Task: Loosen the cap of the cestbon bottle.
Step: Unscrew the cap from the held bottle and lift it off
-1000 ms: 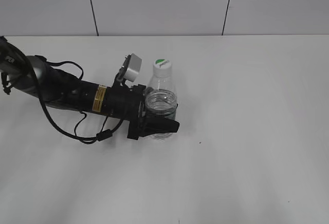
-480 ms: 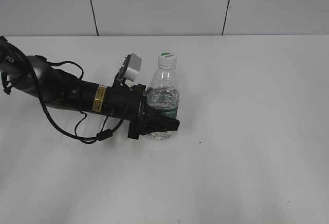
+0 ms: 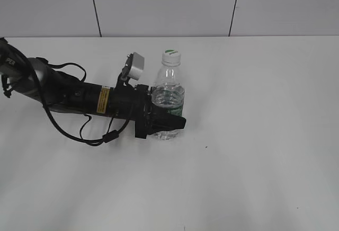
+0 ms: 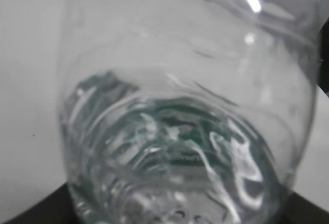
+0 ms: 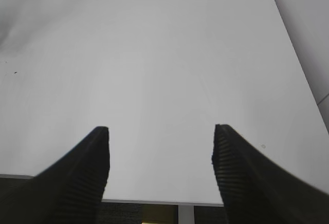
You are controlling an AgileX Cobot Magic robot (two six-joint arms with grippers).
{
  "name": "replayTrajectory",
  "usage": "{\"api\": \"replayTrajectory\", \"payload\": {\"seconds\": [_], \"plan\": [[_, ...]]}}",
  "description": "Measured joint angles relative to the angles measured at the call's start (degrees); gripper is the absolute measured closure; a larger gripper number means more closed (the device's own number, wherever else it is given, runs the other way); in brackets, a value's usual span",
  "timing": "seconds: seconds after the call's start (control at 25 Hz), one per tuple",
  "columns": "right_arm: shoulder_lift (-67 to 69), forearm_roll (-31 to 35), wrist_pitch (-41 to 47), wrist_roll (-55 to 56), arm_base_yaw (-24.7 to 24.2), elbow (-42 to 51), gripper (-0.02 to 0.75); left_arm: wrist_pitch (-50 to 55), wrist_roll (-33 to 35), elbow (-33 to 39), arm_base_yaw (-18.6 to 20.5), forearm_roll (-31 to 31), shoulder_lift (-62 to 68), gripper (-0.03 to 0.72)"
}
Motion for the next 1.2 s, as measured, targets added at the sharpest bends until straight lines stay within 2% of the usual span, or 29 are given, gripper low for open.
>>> {"api": "replayTrajectory", "payload": {"seconds": [0.48, 0.72, 1.04, 1.2], "plan": [[1.9, 0.5, -0.8, 3.3, 0.0, -2.1, 0.253, -0.2, 7.6, 0.0, 0.0, 1.8, 0.0, 0.283], [19.1, 6.5, -1.2, 4.3, 0.0, -7.6, 0.253, -0.2, 8.5, 0.0, 0.0, 1.9, 0.0, 0.283], [42.4, 11.7, 1.0, 6.2, 0.0, -19.6, 0.253, -0.4, 9.9, 0.0, -0.3, 3.1, 0.0, 0.283], [53.9, 16.5, 2.4, 6.7, 0.0, -25.2, 0.253, -0.6, 10.7, 0.0, -1.5, 3.3, 0.0, 0.283]]}}
